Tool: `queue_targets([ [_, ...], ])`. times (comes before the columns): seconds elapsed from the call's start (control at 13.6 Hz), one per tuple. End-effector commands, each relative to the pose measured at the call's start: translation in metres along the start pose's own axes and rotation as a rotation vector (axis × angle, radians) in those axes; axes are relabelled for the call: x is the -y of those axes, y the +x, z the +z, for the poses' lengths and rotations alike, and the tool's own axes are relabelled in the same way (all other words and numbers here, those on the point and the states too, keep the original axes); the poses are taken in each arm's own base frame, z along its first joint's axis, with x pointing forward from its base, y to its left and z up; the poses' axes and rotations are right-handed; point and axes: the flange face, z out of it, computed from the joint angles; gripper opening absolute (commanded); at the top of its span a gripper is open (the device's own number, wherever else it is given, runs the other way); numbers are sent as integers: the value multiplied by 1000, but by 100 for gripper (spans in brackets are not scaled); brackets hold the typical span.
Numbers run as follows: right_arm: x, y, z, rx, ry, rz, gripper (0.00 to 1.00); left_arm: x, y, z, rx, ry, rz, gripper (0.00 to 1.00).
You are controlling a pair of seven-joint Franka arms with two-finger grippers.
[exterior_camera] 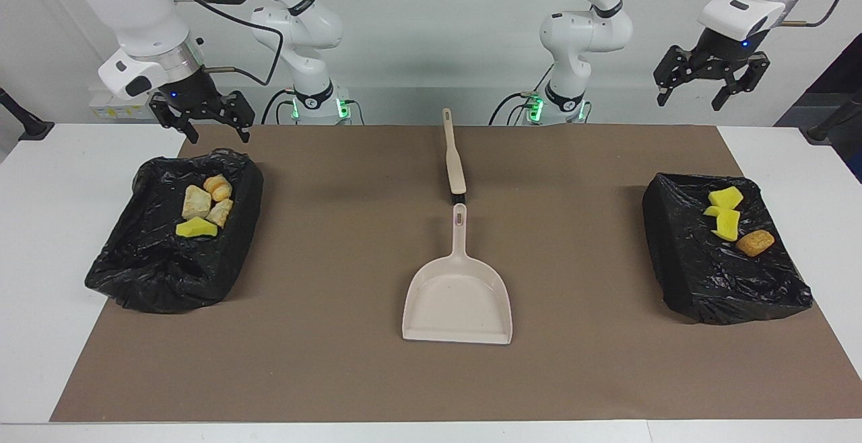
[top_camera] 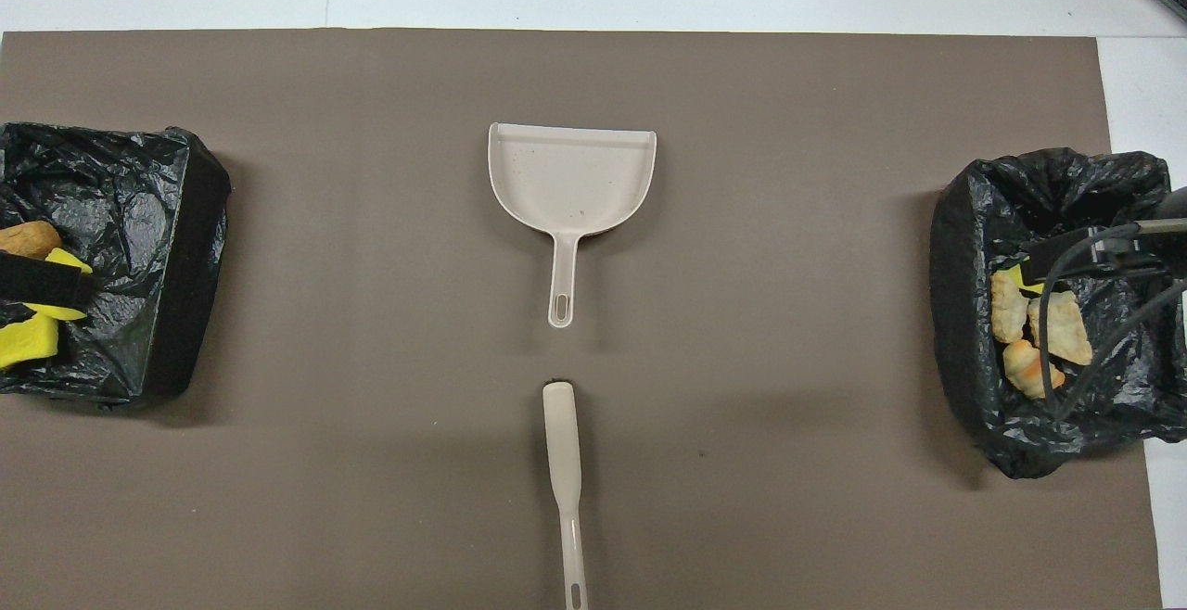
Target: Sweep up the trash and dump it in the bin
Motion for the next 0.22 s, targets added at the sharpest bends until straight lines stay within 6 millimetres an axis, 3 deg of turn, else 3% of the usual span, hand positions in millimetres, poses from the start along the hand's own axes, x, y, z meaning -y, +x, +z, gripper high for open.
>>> queue_targets([
  [0.0, 2, -4, -5, 0, -2, 18, 100, 0, -9, 0, -1, -18, -14, 100],
  [0.15, 2, -3, -4, 1, -4, 18, 100, 0, -10, 0, 2, -17, -13, 100],
])
